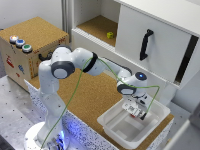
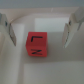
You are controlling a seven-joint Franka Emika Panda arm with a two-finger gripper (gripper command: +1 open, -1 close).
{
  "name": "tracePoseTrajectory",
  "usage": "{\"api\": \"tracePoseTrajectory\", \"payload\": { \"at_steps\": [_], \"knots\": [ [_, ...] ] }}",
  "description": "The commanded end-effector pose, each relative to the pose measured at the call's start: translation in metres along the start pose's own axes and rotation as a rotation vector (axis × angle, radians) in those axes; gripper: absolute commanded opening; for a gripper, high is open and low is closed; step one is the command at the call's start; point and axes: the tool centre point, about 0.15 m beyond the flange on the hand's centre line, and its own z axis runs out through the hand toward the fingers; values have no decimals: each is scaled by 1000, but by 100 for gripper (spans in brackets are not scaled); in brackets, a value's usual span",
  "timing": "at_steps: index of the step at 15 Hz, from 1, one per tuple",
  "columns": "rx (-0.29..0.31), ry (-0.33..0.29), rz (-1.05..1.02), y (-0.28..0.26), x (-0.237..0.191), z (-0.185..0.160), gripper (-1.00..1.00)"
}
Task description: Place the pink block on the table
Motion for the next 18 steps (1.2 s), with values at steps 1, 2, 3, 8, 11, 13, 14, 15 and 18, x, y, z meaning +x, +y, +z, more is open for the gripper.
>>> {"api": "tracePoseTrajectory", "payload": {
  "at_steps": [1, 2, 3, 8, 11, 13, 14, 15, 18],
  "knots": [
    [89, -8, -18, 0, 4, 12, 100],
    [89, -16, -20, -3, 4, 14, 100],
    [87, -23, -25, -7, 5, 16, 100],
    [63, -45, -35, -15, 19, 29, 100],
    [42, -25, -8, -7, 28, 23, -100],
    [39, -32, -13, -10, 27, 24, -100],
    [37, -38, -13, -11, 25, 25, -100],
    [42, -47, -10, -12, 23, 28, -100],
    [43, -57, -4, -13, 18, 31, -100]
  ]
}}
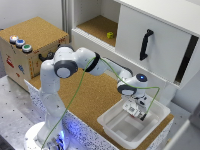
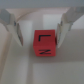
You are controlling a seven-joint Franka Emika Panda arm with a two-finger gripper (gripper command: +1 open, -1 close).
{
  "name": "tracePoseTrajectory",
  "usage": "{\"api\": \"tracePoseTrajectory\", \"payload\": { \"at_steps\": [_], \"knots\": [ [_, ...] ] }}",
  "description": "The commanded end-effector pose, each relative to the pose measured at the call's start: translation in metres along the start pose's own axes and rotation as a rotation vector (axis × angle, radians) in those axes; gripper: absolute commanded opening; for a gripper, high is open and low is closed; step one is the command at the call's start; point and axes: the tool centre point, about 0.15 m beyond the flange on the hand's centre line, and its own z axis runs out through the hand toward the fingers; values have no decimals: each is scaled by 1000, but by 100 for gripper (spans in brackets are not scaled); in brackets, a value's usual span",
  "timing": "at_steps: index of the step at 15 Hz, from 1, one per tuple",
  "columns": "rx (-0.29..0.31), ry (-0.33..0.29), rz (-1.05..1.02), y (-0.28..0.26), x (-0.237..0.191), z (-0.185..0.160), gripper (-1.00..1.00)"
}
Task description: Place the pink block on the table
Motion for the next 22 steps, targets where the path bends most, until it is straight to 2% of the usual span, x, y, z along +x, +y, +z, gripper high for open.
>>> {"api": "tracePoseTrajectory", "payload": {
  "at_steps": [1, 5, 8, 11, 14, 17, 22],
  "knots": [
    [23, -38, 19, 5, 11, 16, -100],
    [10, -6, 70, 10, 5, -14, -100],
    [1, 48, 113, 9, -2, -70, -100],
    [-20, 92, 110, -11, -6, -121, -100],
    [-12, 124, 84, -53, -7, -154, -100],
    [16, 114, 34, -115, 1, -158, -100],
    [46, 71, -44, -206, 20, -125, -100]
  ]
}}
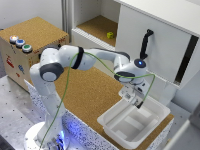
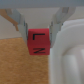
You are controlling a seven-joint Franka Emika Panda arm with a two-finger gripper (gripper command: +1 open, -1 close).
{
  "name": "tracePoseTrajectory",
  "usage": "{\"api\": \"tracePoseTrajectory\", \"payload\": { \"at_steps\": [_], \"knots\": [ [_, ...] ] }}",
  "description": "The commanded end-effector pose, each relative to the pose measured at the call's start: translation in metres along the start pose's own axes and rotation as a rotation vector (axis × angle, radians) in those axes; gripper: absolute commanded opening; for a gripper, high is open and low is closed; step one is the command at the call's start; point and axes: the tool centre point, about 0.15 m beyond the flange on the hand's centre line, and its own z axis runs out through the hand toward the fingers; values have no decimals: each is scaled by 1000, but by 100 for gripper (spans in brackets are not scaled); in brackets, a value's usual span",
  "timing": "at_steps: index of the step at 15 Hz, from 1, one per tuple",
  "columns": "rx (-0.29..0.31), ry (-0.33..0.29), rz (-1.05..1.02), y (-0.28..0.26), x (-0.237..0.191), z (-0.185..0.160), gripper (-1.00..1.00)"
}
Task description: Place the pink block on the table
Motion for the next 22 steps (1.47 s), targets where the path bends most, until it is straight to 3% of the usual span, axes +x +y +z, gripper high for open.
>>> {"api": "tracePoseTrajectory", "payload": {
  "at_steps": [1, 5, 10, 16, 22],
  "knots": [
    [-91, -35, -40, -98, 12, 54, -100],
    [-97, -39, -65, -125, 25, 95, -100],
    [-147, -107, -76, -129, 22, 153, -100],
    [-144, -164, 18, -110, -9, 176, -100],
    [-179, -186, 1, -109, -15, 186, -100]
  ]
}}
